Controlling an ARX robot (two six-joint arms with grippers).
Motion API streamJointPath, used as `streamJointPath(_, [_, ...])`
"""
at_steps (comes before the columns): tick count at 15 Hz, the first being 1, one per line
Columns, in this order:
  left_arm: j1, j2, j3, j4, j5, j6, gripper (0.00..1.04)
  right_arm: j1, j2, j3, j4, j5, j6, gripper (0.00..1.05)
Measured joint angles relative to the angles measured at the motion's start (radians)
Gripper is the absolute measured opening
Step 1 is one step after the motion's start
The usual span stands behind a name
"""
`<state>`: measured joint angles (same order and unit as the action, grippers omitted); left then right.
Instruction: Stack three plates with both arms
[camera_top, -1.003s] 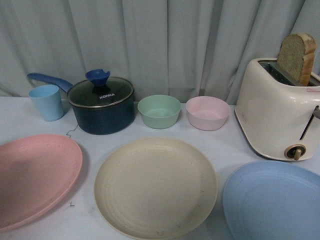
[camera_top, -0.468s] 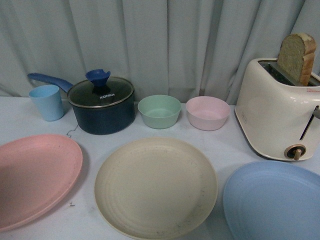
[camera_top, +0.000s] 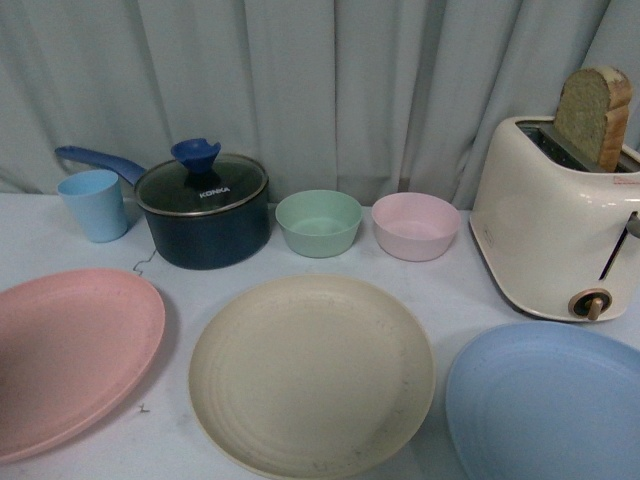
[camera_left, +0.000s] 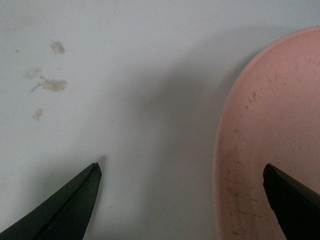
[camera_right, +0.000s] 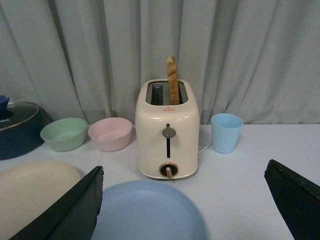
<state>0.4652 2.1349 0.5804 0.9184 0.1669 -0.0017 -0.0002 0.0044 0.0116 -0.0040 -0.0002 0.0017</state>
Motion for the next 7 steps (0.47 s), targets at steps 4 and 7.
streamJointPath(4, [-0.008,0.013,0.0,0.016,-0.009,-0.022,0.68,0.0,0.0,0.0,0.0,0.0,0.0,0.98])
streamJointPath(7, [-0.012,0.012,0.0,0.013,-0.006,-0.027,0.36,0.0,0.0,0.0,0.0,0.0,0.0,0.98])
